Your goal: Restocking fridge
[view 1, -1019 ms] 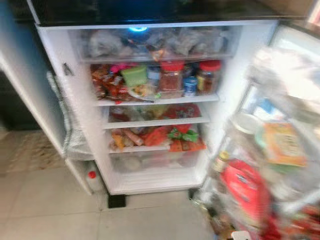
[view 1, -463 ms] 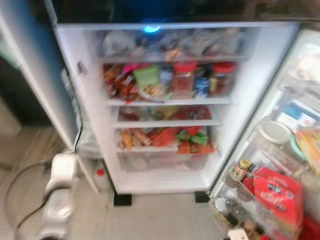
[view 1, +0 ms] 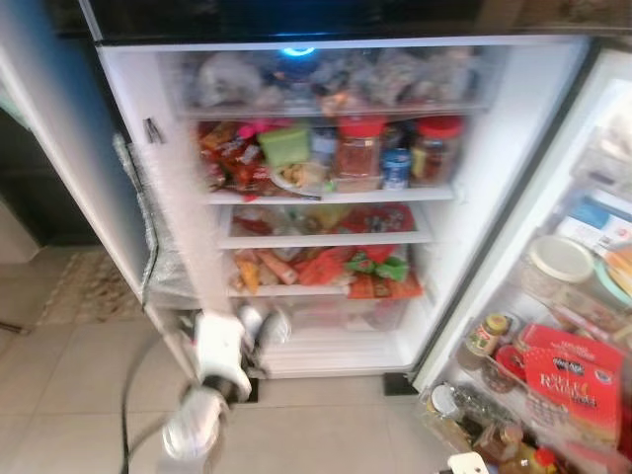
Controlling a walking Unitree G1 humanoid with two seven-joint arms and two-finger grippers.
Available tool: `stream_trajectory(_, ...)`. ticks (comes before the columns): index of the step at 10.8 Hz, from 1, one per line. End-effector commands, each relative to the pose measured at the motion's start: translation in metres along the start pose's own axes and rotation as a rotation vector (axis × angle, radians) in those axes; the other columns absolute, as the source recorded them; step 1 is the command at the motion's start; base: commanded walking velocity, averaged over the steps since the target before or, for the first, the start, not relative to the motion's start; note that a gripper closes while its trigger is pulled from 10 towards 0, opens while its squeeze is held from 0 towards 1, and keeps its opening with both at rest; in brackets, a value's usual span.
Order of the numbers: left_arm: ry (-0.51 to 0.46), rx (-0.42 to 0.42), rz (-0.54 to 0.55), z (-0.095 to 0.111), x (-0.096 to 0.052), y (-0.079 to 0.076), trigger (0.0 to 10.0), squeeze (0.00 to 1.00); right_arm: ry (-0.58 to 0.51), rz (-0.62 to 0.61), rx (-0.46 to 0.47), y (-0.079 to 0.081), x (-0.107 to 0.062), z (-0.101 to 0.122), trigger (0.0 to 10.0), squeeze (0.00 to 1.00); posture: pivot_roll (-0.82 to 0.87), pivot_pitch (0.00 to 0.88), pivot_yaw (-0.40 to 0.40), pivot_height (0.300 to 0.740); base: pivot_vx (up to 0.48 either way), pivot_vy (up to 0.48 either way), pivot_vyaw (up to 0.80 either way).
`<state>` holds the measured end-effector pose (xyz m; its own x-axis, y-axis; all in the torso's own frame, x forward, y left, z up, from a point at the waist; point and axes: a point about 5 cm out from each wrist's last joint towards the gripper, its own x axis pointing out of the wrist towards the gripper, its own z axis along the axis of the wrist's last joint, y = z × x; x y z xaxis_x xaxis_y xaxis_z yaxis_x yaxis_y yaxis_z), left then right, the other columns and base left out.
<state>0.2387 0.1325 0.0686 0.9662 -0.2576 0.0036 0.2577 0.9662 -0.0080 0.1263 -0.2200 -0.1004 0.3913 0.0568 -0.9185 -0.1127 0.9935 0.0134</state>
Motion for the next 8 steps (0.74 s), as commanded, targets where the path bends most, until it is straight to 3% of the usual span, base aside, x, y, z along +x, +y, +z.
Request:
stream_trajectory(1, -0.023, 0.014, 0.031, 0.007, -0.002, 0.005, 10.0, 0.0, 0.005, -0.004, 0.013, -0.001, 0.0, -0.003, 10.0, 0.0, -0.03, 0.0, -0.005, 0.74, 0.0, 0.0, 0.0)
stream_trajectory(2, 0.003, 0.063, 0.037, 0.012, -0.001, 0.009, 10.0, 0.0, 0.005, -0.007, 0.014, -0.001, 0.0, -0.002, 10.0, 0.0, -0.02, 0.0, -0.008, 0.74, 0.0, 0.0, 0.0)
stream_trajectory(5, 0.02, 0.08, 0.02, 0.023, 0.01, 0.009, 10.0, 0.0, -0.001, -0.005, 0.026, 0.001, 0.0, -0.002, 10.0, 0.0, -0.03, 0.0, 0.001, 0.74, 0.0, 0.0, 0.0)
stream_trajectory(8, 0.032, 0.084, 0.017, 0.024, 0.011, 0.007, 10.0, 0.0, 0.0, -0.002, 0.021, 0.001, 0.0, -0.003, 10.0, 0.0, -0.03, 0.0, 0.003, 0.74, 0.288, 0.0, 0.0)
